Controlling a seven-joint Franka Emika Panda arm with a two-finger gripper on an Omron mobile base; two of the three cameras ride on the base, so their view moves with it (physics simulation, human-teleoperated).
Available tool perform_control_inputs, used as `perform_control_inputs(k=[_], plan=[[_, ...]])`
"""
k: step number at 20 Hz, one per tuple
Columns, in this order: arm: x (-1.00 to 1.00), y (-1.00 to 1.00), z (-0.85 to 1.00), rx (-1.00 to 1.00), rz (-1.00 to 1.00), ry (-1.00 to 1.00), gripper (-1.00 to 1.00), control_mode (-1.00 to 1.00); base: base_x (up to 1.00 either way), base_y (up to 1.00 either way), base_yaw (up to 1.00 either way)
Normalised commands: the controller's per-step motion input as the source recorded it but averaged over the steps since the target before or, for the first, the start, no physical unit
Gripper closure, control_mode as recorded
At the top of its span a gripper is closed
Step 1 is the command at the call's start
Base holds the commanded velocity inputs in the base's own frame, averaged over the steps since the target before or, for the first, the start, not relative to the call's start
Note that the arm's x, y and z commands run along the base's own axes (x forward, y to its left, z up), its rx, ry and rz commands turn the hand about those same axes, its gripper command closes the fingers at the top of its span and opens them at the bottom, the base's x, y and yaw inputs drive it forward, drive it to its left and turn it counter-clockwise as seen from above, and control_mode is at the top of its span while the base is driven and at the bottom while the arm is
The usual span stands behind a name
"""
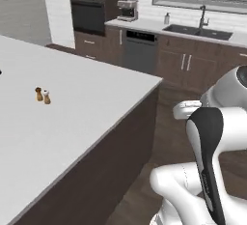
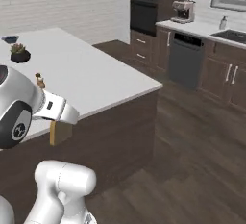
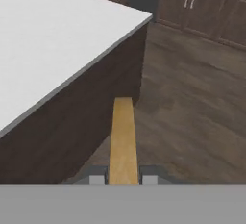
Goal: Start the toaster. Once the lever pops up, take the bread to the plate on the dining counter.
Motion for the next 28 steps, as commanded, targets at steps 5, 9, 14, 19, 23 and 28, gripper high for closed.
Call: perform_control_inputs(k=[5, 9, 14, 19, 23, 28], plan=[[0.00, 0.00, 0.00, 0.00, 0.00, 0.00, 1.00, 1.00, 0.03, -0.05, 0.99], [0.00, 0.00, 0.00, 0.00, 0.00, 0.00, 1.00, 1.00, 0.14, 0.00, 0.89], [0.00, 0.00, 0.00, 0.00, 0.00, 0.00, 1.00, 1.00, 0.05, 0.61, 0.29], [0.00, 0.00, 0.00, 0.00, 0.00, 0.00, 1.00, 1.00, 0.00, 1.00, 0.00], [0.00, 0.00, 0.00, 0.00, 0.00, 0.00, 1.00, 1.00, 0.00, 1.00, 0.00], [0.00, 0.00, 0.00, 0.00, 0.00, 0.00, 1.00, 1.00, 0.18, 1.00, 0.00]])
